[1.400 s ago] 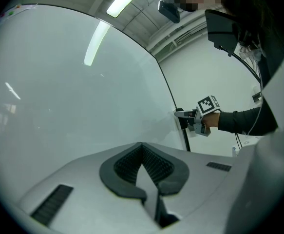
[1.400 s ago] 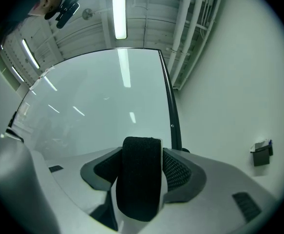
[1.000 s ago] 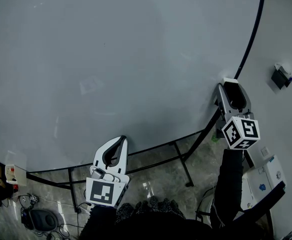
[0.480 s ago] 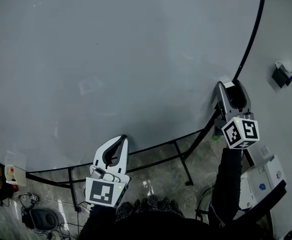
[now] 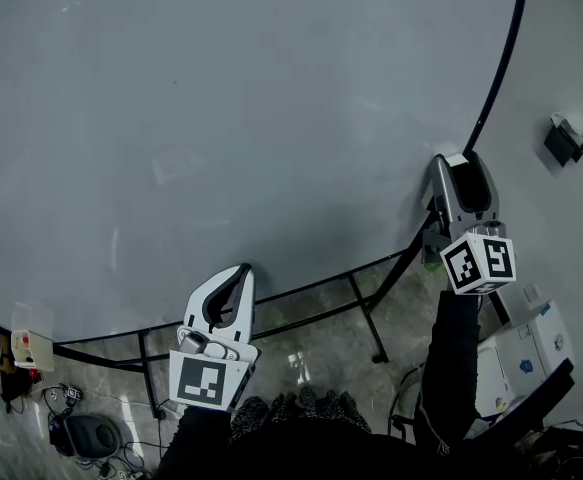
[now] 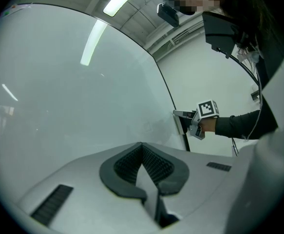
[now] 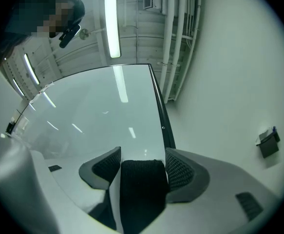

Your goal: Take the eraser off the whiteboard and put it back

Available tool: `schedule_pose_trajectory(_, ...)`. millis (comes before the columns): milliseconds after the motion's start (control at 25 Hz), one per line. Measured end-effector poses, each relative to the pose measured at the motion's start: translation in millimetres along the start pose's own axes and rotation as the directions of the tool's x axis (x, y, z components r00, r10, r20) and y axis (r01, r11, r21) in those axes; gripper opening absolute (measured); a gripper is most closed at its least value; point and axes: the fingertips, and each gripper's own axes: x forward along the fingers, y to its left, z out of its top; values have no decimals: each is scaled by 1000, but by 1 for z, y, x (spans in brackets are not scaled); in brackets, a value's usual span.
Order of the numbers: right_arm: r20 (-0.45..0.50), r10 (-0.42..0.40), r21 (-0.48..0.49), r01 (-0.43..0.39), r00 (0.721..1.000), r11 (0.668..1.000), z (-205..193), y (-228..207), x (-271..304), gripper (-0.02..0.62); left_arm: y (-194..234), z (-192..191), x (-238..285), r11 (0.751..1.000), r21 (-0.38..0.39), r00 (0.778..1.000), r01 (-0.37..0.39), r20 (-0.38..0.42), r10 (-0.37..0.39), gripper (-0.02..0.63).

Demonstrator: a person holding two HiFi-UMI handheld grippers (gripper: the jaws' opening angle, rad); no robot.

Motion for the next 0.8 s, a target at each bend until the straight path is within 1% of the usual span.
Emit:
schedule_pose_trajectory(360, -45, 12, -81, -16, 999, 997, 13, 13, -22, 274, -6, 1, -3, 1000, -15, 1000, 22, 18, -22, 6)
schedule_pose_trajectory(640, -165, -10, -56, 1, 986, 998, 0, 21, -51, 269, -18, 9, 2, 998, -30, 997, 60, 44, -59, 6)
schedule_pose_trajectory(760, -188, -11, -69, -2, 982, 998, 2, 29, -61, 232, -20, 13, 5, 997, -30, 996, 67, 55, -65, 6)
schedule_pose_trajectory(800, -193, -13, -79, -3, 981, 997, 4, 31, -63, 202, -21, 13, 6, 997, -26, 996, 68, 55, -66, 6)
